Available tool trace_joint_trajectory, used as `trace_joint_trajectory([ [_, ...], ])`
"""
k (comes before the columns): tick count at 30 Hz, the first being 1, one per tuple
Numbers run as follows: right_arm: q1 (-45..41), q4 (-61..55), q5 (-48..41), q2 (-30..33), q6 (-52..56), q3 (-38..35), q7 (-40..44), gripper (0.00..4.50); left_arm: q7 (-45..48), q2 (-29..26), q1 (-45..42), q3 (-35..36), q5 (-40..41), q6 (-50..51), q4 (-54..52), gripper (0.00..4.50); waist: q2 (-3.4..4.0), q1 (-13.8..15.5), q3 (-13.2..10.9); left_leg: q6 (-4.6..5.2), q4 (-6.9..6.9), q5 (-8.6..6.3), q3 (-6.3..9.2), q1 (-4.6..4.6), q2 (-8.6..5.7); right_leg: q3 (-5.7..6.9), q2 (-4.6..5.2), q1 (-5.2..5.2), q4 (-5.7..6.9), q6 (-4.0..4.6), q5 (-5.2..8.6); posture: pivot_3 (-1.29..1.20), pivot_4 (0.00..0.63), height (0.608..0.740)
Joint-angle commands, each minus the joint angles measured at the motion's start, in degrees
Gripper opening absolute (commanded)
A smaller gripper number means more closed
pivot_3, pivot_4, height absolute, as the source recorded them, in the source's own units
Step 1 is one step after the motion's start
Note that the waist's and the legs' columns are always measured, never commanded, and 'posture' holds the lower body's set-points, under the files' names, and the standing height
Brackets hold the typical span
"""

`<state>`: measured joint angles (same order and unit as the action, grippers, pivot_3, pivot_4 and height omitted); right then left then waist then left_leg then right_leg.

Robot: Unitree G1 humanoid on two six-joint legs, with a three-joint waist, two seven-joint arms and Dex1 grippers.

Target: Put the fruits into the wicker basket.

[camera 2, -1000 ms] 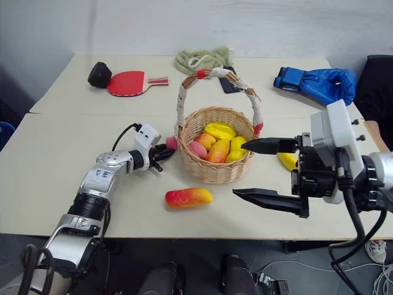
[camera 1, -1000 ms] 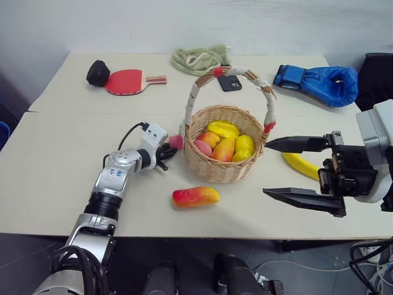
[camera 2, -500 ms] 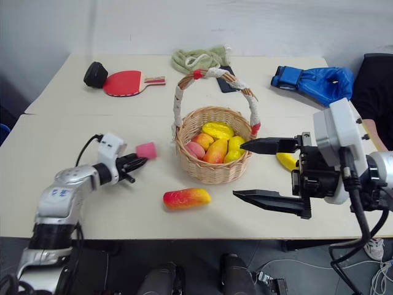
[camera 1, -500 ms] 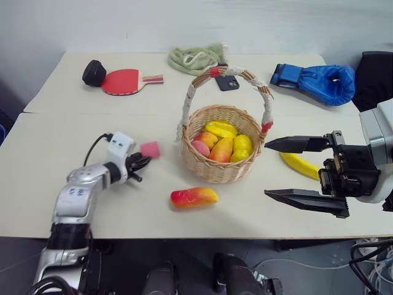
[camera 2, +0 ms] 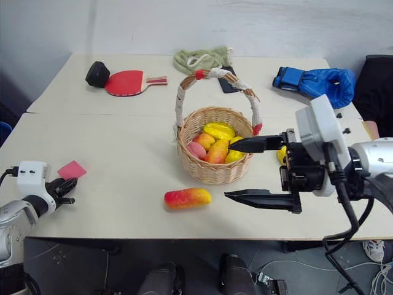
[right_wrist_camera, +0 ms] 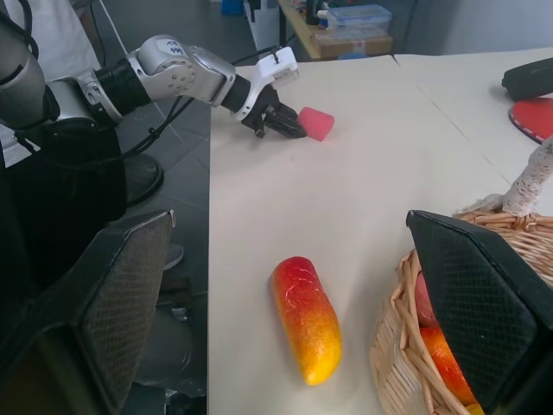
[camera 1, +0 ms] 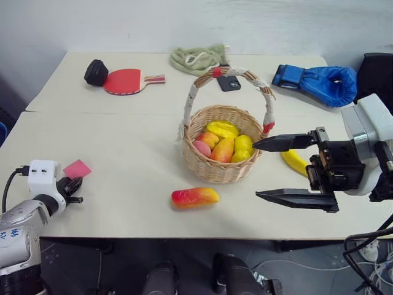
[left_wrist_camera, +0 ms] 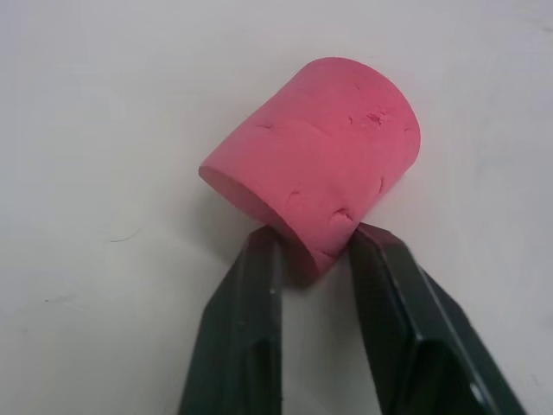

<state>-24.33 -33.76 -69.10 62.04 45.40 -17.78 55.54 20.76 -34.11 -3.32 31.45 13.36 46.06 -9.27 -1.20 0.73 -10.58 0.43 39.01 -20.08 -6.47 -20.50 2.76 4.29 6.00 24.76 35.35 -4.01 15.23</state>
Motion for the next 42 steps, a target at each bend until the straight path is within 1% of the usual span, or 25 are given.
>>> trace_joint_trajectory([
  [1,-1.71,1.51,1.55,-0.63,-1.33,0.87,1.49,4.50,0.73,-1.81,1.82,2.06,0.72,-0.35,-1.24,2.67,0.00,-0.04,0.00,-0.01,-0.02,0.00,0.00,0.00,0.01,0.01,0.00,0.01,0.00,0.01,0.01,0.00,0.150,0.740],
  [4,-2.48,2.61,3.05,-1.09,-1.62,2.10,2.38,4.50,3.15,-4.28,3.67,5.24,2.71,0.10,-2.90,3.61,-0.02,-0.31,0.01,-0.07,-0.08,-0.04,0.00,-0.10,0.04,0.01,0.00,0.18,-0.02,0.06,0.03,0.00,0.150,0.740],
  [6,-2.88,3.03,3.80,-1.43,-1.57,2.57,2.83,4.50,5.63,-6.19,4.75,6.69,4.37,-0.07,-3.65,4.25,-0.03,-0.73,0.01,-0.13,-0.04,0.01,-0.01,-0.58,0.03,0.00,0.01,0.65,0.05,0.06,0.03,0.00,0.150,0.740],
  [7,-2.89,3.11,4.17,-1.50,-1.50,2.66,3.09,4.50,7.82,-7.51,5.54,7.57,5.60,-0.23,-4.58,4.48,-0.03,-0.80,0.02,-0.31,-0.02,0.14,-0.03,-0.73,0.01,0.01,0.02,0.80,0.08,0.04,0.02,0.00,0.150,0.740],
  [9,-2.64,3.10,5.07,-1.47,-1.51,2.77,3.51,4.50,13.95,-10.68,6.49,10.29,10.47,0.60,-7.82,4.48,-0.03,-0.93,0.01,-0.44,-0.04,0.17,-0.03,-0.75,0.03,0.14,0.01,0.81,0.06,0.05,0.03,0.00,0.150,0.740],
  [11,-2.52,3.22,5.74,-1.54,-1.51,2.83,3.57,4.50,19.23,-13.34,5.95,12.38,17.16,3.61,-11.69,4.48,-0.03,-0.97,0.01,-0.43,-0.03,0.15,-0.04,-0.78,0.04,0.19,0.01,0.82,0.02,0.06,0.04,0.00,0.150,0.740],
  [13,-2.89,3.50,6.13,-1.73,-1.35,3.05,3.46,4.50,25.63,-16.99,5.74,12.13,23.62,5.84,-15.76,4.48,-0.03,-0.80,0.01,-0.41,-0.02,0.14,-0.06,-0.78,0.02,0.19,0.04,0.81,-0.01,0.06,0.04,0.00,0.150,0.740],
  [15,-3.27,3.49,6.42,-1.76,-1.04,3.13,3.07,4.50,33.27,-21.98,4.60,7.64,28.28,5.23,-19.59,4.48,0.00,-0.76,-0.01,-0.39,-0.02,0.13,-0.05,-0.77,-0.04,0.19,0.12,0.79,-0.01,0.07,0.04,0.00,0.150,0.740],
  [16,-3.13,3.28,6.50,-1.68,-0.91,2.89,2.83,4.50,35.40,-23.81,3.25,4.33,29.28,4.66,-20.47,4.48,0.01,-0.70,-0.01,-0.38,-0.01,0.14,-0.05,-0.77,-0.07,0.19,0.14,0.79,-0.01,0.07,0.04,0.00,0.150,0.740],
  [19,-1.66,2.20,6.31,-1.29,-0.43,1.39,1.75,4.50,37.96,-25.88,-4.33,-9.93,27.09,1.14,-20.29,4.48,0.15,-0.73,-0.08,-0.34,-0.01,0.16,-0.09,-0.71,-0.15,0.17,0.15,0.72,0.01,0.05,0.03,0.00,0.150,0.740],
  [22,-3.56,5.78,9.44,-1.47,-1.45,3.83,2.66,4.50,39.74,-23.91,-12.94,-24.08,21.94,-2.73,-17.63,4.48,0.15,-0.89,-0.09,-0.36,0.01,0.20,-0.21,-0.71,-0.09,0.15,-0.15,0.74,0.06,0.00,0.00,0.00,0.150,0.740],
  [24,-3.17,6.45,9.91,-1.27,-1.33,3.11,2.93,4.50,40.10,-21.61,-16.82,-31.46,18.21,-4.85,-15.52,4.48,0.15,-0.92,-0.09,-0.36,0.07,0.20,-0.39,-0.66,-0.07,0.19,-0.49,0.75,0.10,-0.05,-0.03,0.00,0.150,0.740],
  [26,-1.37,5.35,9.26,-0.93,-0.51,0.80,2.48,4.50,40.69,-19.82,-19.02,-37.26,14.12,-7.82,-13.36,4.48,0.15,-0.90,-0.09,-0.34,0.08,0.22,-0.51,-0.62,-0.13,0.23,-0.62,0.78,0.13,-0.07,-0.04,0.00,0.150,0.740],
  [29,1.80,2.85,8.08,-0.31,0.57,-2.45,1.57,4.50,41.20,-17.21,-21.10,-43.01,9.90,-10.55,-10.18,4.48,0.14,-0.69,-0.09,-0.35,0.09,0.23,-0.55,-0.65,-0.12,0.27,-0.73,0.81,0.11,-0.08,-0.04,0.00,0.150,0.740],
  [32,4.25,0.28,6.36,0.45,1.91,-5.44,0.61,4.50,42.14,-15.22,-22.26,-46.89,6.74,-12.72,-7.42,4.48,0.14,-0.54,-0.09,-0.28,0.13,0.22,-0.53,-0.71,-0.06,0.27,-0.71,0.82,0.07,-0.10,-0.05,0.00,0.150,0.740],
  [35,4.86,-1.50,3.63,1.42,3.29,-7.54,-0.26,4.50,42.39,-12.78,-23.43,-49.74,3.83,-15.07,-4.56,4.48,0.14,-0.52,-0.09,-0.15,0.16,0.22,-0.55,-0.70,-0.10,0.24,-0.64,0.80,0.06,-0.17,-0.09,0.00,0.150,0.740],
  [38,4.75,-2.63,0.18,2.56,4.40,-8.44,0.18,4.50,42.49,-10.16,-25.06,-51.22,2.24,-15.65,-2.06,4.48,0.13,-0.48,-0.10,-0.04,0.21,0.25,-0.53,-0.70,-0.15,0.23,-0.59,0.75,0.03,-0.25,-0.14,0.00,0.150,0.740],
  [40,4.62,-2.70,-0.30,2.78,4.40,-8.29,-0.48,4.50,43.02,-9.39,-25.59,-51.78,1.19,-16.43,-1.13,4.48,0.13,-0.52,-0.10,0.07,0.21,0.22,-0.52,-0.69,-0.16,0.22,-0.56,0.75,0.06,-0.27,-0.15,0.00,0.150,0.740],
  [42,4.27,-2.55,-0.21,2.75,4.21,-7.82,-1.20,4.50,43.07,-8.93,-25.78,-52.07,0.05,-17.44,-0.46,4.07,0.12,-0.59,-0.10,0.15,0.21,0.18,-0.49,-0.69,-0.15,0.21,-0.57,0.75,0.10,-0.27,-0.15,0.00,0.150,0.740],
])
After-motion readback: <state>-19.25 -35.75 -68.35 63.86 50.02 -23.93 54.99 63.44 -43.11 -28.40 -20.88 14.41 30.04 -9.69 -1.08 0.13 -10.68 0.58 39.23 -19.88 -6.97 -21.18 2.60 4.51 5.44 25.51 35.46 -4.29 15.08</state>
